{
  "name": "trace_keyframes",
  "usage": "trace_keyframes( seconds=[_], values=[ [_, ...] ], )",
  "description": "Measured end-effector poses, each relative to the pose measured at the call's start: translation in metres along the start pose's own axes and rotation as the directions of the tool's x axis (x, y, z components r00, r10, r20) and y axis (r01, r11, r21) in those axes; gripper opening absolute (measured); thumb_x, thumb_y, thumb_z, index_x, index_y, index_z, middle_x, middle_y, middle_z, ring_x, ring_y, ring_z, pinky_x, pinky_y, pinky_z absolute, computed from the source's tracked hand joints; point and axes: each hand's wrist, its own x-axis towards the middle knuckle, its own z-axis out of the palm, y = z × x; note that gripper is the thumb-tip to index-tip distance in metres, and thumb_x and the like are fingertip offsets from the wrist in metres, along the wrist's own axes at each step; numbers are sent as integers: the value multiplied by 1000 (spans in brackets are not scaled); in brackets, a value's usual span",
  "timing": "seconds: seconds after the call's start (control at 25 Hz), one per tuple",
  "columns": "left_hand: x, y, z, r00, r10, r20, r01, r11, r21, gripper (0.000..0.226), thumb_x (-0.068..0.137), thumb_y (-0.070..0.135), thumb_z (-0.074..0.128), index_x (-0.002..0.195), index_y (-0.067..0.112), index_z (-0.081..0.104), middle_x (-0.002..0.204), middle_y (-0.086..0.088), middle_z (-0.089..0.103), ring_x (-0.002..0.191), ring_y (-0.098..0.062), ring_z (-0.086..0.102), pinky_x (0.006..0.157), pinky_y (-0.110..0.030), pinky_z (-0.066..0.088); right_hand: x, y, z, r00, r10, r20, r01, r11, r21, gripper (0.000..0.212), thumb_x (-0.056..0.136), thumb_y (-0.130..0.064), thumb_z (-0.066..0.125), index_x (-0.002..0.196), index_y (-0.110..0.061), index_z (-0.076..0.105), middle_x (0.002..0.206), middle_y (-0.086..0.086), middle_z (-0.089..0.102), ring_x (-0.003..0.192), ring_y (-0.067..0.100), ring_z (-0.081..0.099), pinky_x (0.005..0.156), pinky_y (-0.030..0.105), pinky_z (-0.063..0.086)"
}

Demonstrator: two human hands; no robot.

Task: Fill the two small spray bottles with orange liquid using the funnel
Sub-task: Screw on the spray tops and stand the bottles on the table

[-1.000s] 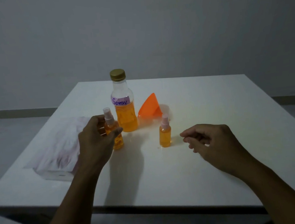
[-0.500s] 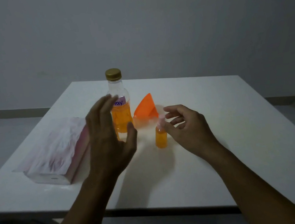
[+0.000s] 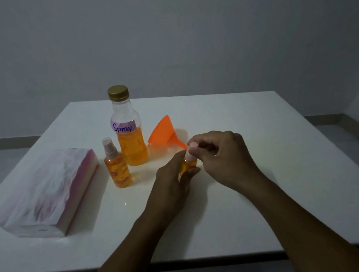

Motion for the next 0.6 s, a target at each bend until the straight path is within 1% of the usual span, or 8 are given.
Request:
trace_keyframes(
  seconds=[0.08,0.16,0.28,0.36,0.44,0.52,0.56,0.6],
  values=[
    [1,6,4,1000,10,27,-11,1000,11,42,92,23,56,132,29,47,130,9,60,116,-13,58,88,-8,35,-1,0,-10,1000,-9,-7,9,999,-32,13,94,-26,70,101,-21,79,90,-14,74,78,-2,66,74,5,47],
    [2,9,8,999,29,40,-30,999,24,43,92,23,56,134,30,46,133,8,58,118,-13,57,91,-14,36,-3,1,-20,1000,-19,-5,19,999,-32,11,94,-25,70,97,-21,80,84,-19,69,75,-4,64,74,6,47],
    [2,13,13,996,61,60,-64,997,44,42,93,24,55,133,34,46,131,10,59,110,-2,55,79,1,31,-6,6,-35,999,0,34,0,1000,-9,11,94,-25,70,93,-23,80,78,-24,67,77,-4,66,78,10,49],
    [1,17,18,993,78,84,-81,996,32,41,93,26,54,132,34,47,129,11,59,105,1,53,77,1,31,-8,11,-43,998,24,55,-26,999,26,12,94,-24,70,91,-23,81,77,-28,67,79,-3,67,82,17,54],
    [2,21,21,989,107,97,-109,994,8,39,93,30,55,131,32,48,123,12,61,101,2,55,80,-4,39,-10,15,-52,998,57,3,-57,988,141,12,94,-20,70,91,-20,81,84,-28,71,87,1,71,86,26,59],
    [4,24,22,987,116,111,-115,993,-20,36,93,31,56,128,31,48,109,21,62,93,8,60,81,-12,51,-10,20,-67,981,157,-114,-106,925,364,11,93,-18,70,99,-16,80,96,-14,78,93,10,74,86,34,62],
    [5,26,22,987,106,120,-102,994,-37,38,93,31,55,130,31,46,105,27,59,91,13,59,82,-14,52,-11,25,-78,961,218,-169,-122,885,450,16,92,-19,71,106,-14,78,100,-7,79,94,13,75,85,34,62],
    [6,28,22,988,92,126,-87,995,-51,43,94,30,55,134,32,41,104,31,56,90,15,59,82,-11,52,-14,31,-89,941,266,-207,-130,853,505,21,92,-21,72,111,-13,76,101,-3,79,93,15,76,83,34,62]
  ],
)
